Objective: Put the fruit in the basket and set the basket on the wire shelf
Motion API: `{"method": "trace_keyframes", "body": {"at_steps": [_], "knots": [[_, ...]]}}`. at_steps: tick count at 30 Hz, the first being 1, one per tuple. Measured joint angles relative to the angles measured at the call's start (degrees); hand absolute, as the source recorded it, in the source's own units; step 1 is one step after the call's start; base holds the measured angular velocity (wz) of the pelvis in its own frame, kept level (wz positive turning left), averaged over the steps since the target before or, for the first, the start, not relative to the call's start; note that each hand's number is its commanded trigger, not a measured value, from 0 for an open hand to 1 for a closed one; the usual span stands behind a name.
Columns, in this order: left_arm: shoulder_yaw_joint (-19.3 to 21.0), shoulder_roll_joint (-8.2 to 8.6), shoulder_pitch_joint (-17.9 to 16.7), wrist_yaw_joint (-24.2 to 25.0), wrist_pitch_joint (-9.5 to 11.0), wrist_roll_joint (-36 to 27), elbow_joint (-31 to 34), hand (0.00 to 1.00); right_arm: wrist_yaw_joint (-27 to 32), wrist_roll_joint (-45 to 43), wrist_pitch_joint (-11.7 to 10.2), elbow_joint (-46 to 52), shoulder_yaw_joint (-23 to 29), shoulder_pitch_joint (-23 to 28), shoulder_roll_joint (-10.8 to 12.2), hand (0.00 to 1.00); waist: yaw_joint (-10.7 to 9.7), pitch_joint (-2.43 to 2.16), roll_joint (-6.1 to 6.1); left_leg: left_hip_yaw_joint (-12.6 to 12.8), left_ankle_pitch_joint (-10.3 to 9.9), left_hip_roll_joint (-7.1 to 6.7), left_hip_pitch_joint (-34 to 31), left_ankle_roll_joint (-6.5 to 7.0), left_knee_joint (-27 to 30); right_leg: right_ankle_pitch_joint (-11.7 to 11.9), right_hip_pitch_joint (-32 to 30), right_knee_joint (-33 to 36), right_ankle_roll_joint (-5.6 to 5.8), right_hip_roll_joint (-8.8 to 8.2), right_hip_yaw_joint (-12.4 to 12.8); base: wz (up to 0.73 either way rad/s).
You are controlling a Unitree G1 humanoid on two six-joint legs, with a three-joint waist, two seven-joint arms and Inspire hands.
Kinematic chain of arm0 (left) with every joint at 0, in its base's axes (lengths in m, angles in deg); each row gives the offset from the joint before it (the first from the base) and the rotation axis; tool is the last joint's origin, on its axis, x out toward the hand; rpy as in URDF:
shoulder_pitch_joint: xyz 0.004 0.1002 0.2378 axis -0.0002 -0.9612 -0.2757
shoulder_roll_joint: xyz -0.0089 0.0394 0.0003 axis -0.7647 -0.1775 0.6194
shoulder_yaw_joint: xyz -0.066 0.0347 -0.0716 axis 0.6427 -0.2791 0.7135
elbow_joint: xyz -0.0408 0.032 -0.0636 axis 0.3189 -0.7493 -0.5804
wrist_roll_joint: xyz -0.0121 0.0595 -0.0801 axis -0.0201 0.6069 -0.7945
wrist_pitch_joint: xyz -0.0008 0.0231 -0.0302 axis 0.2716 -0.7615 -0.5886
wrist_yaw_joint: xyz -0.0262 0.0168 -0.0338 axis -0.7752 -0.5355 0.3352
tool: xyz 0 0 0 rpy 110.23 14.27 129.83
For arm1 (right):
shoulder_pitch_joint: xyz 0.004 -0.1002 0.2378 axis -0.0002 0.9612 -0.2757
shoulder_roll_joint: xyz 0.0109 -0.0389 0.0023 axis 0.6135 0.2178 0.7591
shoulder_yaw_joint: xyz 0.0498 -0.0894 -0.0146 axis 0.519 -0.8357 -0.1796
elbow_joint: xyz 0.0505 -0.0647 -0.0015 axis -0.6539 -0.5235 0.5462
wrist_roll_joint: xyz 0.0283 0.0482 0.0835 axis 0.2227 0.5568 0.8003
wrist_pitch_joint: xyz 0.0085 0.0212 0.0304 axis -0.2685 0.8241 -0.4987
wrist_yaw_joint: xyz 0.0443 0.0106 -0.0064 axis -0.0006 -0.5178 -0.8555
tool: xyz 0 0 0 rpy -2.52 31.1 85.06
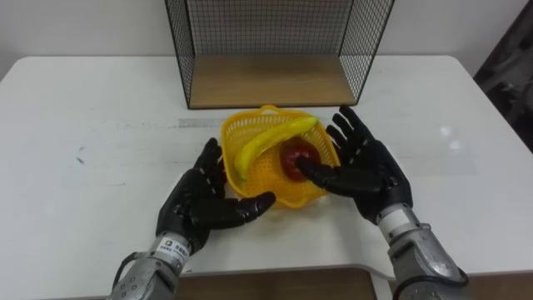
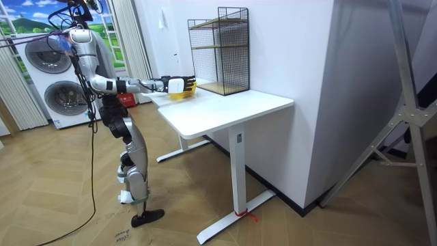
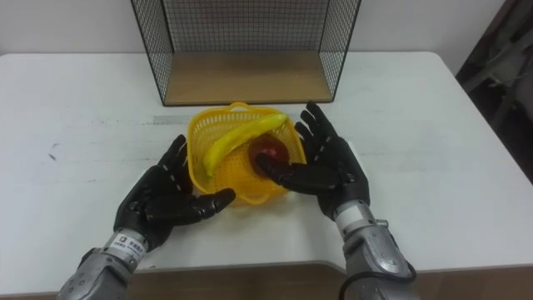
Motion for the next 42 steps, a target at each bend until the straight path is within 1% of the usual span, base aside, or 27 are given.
{"method": "trace_keyframes", "body": {"at_steps": [5,11,15,20,25,31,33,37,42], "knots": [[0.02,0.12,0.02,0.09,0.00,0.06,0.01,0.00,-0.01,-0.04,-0.03,-0.04,0.00,0.00,0.13,0.00,-0.13,-0.02,-0.04,-0.01,0.00,0.00,0.02,0.00,-0.07,0.00,-0.02,-0.01,0.00,0.01,-0.04,0.00],[0.06,0.07,0.10,0.11,0.00,0.05,0.02,0.00,-0.09,-0.01,-0.03,-0.14,-0.02,0.00,1.09,0.00,-0.72,-0.02,-0.23,-0.01,0.00,0.00,0.06,0.00,-0.04,0.00,0.03,-0.02,0.00,0.00,-0.05,0.00],[0.02,0.12,0.36,0.11,-0.04,0.06,0.05,0.00,-0.43,0.04,-0.03,-0.13,-0.07,0.00,1.24,0.00,-0.71,0.05,-0.38,-0.01,0.00,0.01,0.12,0.00,0.01,0.00,0.03,-0.03,0.00,0.02,-0.04,0.00],[0.02,0.32,2.24,0.11,-0.04,0.10,0.21,0.00,-0.77,0.03,0.08,-0.14,-0.68,0.01,1.22,0.00,-0.66,0.05,-0.33,-0.01,0.00,0.04,0.25,0.00,0.04,0.00,0.03,-0.04,0.00,0.03,-0.03,0.00],[0.34,0.45,2.36,0.10,0.00,0.13,1.44,0.00,-0.71,0.04,0.09,-0.12,-1.51,0.01,1.22,0.00,-0.71,0.05,-0.31,-0.01,0.00,0.04,0.20,0.00,0.43,0.00,0.03,-0.02,0.00,0.00,-0.04,0.00],[0.78,0.44,2.89,-0.07,1.34,0.54,1.80,0.00,0.03,0.02,0.09,0.06,-2.95,0.00,1.18,0.00,-0.66,0.04,-0.28,0.00,0.00,0.03,0.17,0.00,0.49,0.00,0.03,0.08,-0.01,-0.01,-0.08,0.00],[0.78,0.44,3.15,-0.15,1.51,0.54,1.81,0.00,0.06,0.02,0.09,0.09,-3.05,0.00,1.18,0.00,-0.65,0.04,-0.26,0.00,0.00,0.03,0.14,0.00,0.48,0.00,0.03,0.23,-0.01,-0.01,-0.09,0.00],[0.77,0.44,3.50,-0.17,1.62,0.58,1.80,0.00,0.06,-0.02,0.09,0.26,-3.38,0.00,0.99,0.00,-0.72,0.01,-0.11,0.00,0.00,0.04,0.10,0.00,0.47,0.00,0.02,0.52,-0.01,-0.04,-0.09,0.00],[0.76,0.45,3.59,-0.17,1.64,0.61,1.80,0.00,0.06,-0.21,0.08,0.68,-3.40,0.00,0.96,0.00,-0.73,-0.23,0.32,0.00,0.00,0.03,0.14,0.00,0.48,0.00,0.02,0.66,-0.01,-0.06,-0.11,0.00]]}}
